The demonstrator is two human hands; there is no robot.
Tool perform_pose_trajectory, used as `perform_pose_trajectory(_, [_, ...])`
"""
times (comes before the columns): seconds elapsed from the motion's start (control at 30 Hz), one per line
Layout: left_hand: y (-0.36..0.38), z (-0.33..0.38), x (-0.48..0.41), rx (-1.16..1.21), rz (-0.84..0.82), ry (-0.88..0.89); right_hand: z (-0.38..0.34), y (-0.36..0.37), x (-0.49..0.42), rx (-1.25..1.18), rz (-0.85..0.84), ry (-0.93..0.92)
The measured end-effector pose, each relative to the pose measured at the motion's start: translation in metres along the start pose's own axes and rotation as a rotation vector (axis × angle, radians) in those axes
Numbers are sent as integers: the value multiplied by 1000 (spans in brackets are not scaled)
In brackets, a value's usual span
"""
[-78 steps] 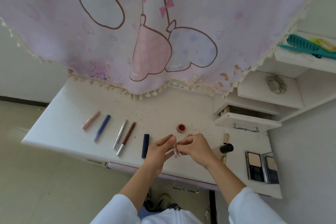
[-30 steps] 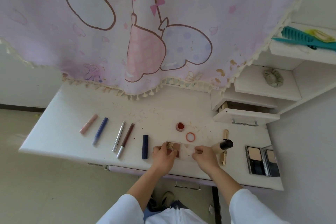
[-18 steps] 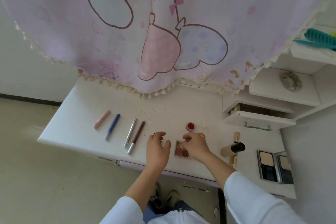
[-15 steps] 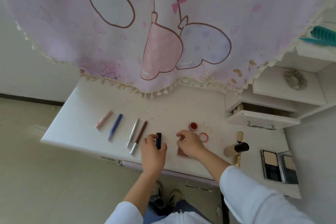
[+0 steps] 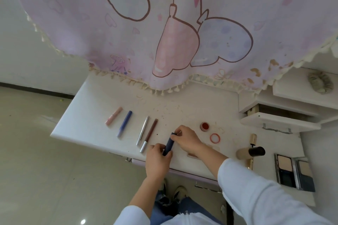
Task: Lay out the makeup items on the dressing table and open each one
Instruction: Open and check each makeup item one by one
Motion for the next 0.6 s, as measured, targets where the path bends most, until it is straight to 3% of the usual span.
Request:
perform_pose_trajectory(0.1, [-4, 7, 5, 116, -27, 41, 2, -13, 0, -151, 41, -1])
perform_pose_trajectory(0.2, [-1, 16, 7, 205, -150, 51, -3, -20, 7, -309, -33, -3])
perform_pose_trajectory(0.4, [3, 39, 12, 353, -380, 74, -11, -30, 20, -328, -111, -85])
perform_pose_trajectory(0.6, [8, 48, 14, 324, -440, 119, -13, -41, 26, -349, -114, -128])
Point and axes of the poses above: each hand's wrist, its own x-axis away from the middle knuckle, its own y-axis out of the palm, z = x × y, the point moved 9 cm from there along -x, towards the middle knuckle, and after that the axes turned 6 degrees about x, right-handed, at the moved point
